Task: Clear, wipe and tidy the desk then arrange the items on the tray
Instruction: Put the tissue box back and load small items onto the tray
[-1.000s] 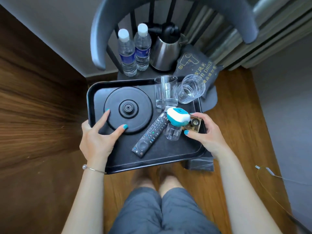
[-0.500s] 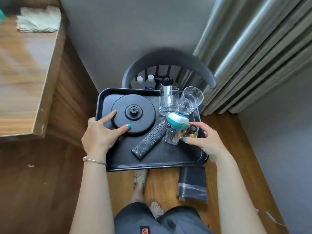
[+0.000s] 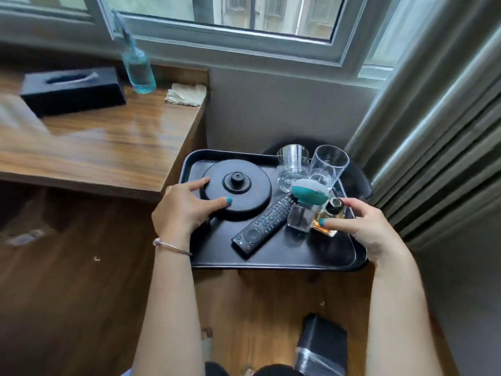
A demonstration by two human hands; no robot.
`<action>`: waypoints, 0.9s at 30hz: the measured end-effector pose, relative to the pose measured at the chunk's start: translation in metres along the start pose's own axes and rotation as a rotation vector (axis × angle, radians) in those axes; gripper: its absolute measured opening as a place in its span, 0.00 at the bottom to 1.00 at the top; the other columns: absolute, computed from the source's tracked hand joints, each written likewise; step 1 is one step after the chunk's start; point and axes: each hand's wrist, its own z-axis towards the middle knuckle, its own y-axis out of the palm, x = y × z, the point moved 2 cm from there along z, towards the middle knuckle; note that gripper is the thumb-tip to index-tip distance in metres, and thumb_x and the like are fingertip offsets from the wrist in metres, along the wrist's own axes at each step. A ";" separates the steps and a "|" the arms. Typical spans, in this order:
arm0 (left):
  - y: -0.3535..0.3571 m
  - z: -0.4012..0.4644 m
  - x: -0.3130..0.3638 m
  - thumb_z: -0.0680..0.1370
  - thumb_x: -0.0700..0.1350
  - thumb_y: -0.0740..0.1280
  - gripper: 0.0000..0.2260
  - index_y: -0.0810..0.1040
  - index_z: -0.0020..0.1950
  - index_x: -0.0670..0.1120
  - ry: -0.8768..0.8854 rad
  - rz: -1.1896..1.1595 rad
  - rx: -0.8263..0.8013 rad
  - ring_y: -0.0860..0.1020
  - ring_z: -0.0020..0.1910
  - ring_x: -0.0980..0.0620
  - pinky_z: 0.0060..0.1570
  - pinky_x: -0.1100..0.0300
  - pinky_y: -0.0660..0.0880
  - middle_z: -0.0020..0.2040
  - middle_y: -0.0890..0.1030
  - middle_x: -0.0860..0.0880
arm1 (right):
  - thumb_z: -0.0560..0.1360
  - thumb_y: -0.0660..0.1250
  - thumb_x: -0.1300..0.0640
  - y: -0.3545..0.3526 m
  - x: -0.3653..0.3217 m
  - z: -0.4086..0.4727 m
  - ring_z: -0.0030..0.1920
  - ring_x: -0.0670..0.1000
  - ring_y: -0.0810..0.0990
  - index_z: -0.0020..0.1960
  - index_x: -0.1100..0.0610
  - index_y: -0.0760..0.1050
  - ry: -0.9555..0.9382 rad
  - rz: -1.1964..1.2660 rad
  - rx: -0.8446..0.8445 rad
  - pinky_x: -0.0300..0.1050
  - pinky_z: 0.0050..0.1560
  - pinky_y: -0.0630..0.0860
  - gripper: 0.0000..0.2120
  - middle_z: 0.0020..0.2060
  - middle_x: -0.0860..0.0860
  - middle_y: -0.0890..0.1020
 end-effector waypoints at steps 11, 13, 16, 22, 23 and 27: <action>-0.157 0.033 -0.106 0.56 0.74 0.71 0.33 0.76 0.60 0.69 -0.095 -0.057 0.261 0.78 0.58 0.48 0.46 0.55 0.75 0.59 0.81 0.52 | 0.58 0.83 0.61 0.181 -0.096 0.013 0.58 0.54 0.79 0.53 0.50 0.82 -0.175 -0.100 -0.190 0.49 0.59 0.74 0.25 0.52 0.54 0.84; -0.193 0.046 -0.135 0.56 0.74 0.72 0.33 0.76 0.60 0.69 -0.109 -0.060 0.304 0.77 0.59 0.48 0.46 0.55 0.75 0.60 0.80 0.52 | 0.58 0.83 0.61 0.229 -0.109 0.015 0.57 0.54 0.80 0.53 0.50 0.82 -0.201 -0.105 -0.231 0.49 0.60 0.75 0.26 0.53 0.55 0.84; -0.247 0.067 -0.181 0.57 0.73 0.72 0.32 0.76 0.60 0.69 -0.133 -0.055 0.372 0.76 0.60 0.49 0.45 0.56 0.71 0.64 0.78 0.53 | 0.58 0.83 0.60 0.303 -0.128 0.016 0.57 0.54 0.80 0.51 0.49 0.82 -0.264 -0.108 -0.278 0.46 0.55 0.74 0.23 0.49 0.52 0.84; -0.343 0.105 -0.275 0.58 0.71 0.74 0.30 0.77 0.59 0.68 -0.222 -0.066 0.453 0.77 0.59 0.47 0.42 0.57 0.68 0.62 0.79 0.53 | 0.56 0.84 0.57 0.455 -0.162 0.021 0.54 0.46 0.77 0.52 0.48 0.82 -0.274 -0.095 -0.415 0.35 0.43 0.69 0.26 0.53 0.48 0.82; -0.356 0.111 -0.289 0.58 0.71 0.74 0.30 0.77 0.59 0.68 -0.239 -0.064 0.465 0.77 0.58 0.47 0.42 0.57 0.68 0.62 0.79 0.53 | 0.56 0.84 0.58 0.478 -0.168 0.023 0.52 0.44 0.77 0.51 0.48 0.82 -0.279 -0.098 -0.429 0.33 0.41 0.70 0.26 0.51 0.47 0.82; -0.405 0.141 -0.344 0.57 0.71 0.74 0.30 0.78 0.58 0.68 -0.290 -0.073 0.511 0.78 0.58 0.47 0.43 0.56 0.69 0.62 0.79 0.54 | 0.54 0.85 0.57 0.569 -0.192 0.034 0.46 0.38 0.77 0.49 0.48 0.82 -0.280 -0.124 -0.501 0.34 0.39 0.70 0.25 0.47 0.42 0.81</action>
